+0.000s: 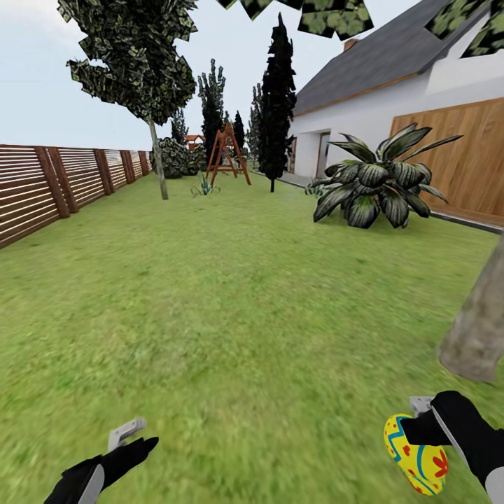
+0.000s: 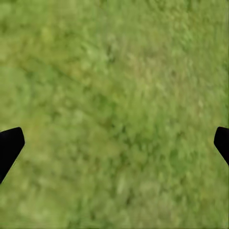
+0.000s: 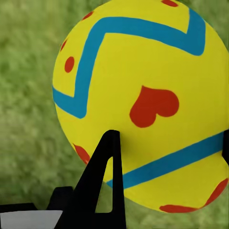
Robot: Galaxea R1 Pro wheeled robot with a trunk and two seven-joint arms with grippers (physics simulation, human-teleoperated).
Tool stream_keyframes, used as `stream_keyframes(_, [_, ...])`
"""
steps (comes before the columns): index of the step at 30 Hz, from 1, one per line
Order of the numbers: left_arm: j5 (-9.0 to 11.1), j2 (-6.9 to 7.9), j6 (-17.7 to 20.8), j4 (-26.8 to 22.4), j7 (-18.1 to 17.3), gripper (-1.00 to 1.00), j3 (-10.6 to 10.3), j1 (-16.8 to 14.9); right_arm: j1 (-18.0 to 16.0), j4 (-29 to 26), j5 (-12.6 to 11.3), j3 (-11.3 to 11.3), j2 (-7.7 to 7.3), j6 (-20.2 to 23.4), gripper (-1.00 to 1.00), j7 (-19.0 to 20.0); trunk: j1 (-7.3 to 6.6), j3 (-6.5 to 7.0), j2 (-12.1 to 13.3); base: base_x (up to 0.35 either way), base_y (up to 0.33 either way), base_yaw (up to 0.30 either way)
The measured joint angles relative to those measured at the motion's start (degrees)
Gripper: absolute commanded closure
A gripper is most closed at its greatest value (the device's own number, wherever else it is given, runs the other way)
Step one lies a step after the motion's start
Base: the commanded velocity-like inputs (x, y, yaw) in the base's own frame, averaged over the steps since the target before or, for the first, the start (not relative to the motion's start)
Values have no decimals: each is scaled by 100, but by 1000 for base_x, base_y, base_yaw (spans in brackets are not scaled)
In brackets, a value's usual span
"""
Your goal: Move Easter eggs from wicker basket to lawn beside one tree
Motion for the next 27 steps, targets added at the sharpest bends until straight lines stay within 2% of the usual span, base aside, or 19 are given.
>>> stream_keyframes(27, [4, -26, -9, 9, -1, -100, -1, 0, 0, 0, -1, 56, 32, 0, 100, 1, 0, 0, 0, 317, 158, 0])
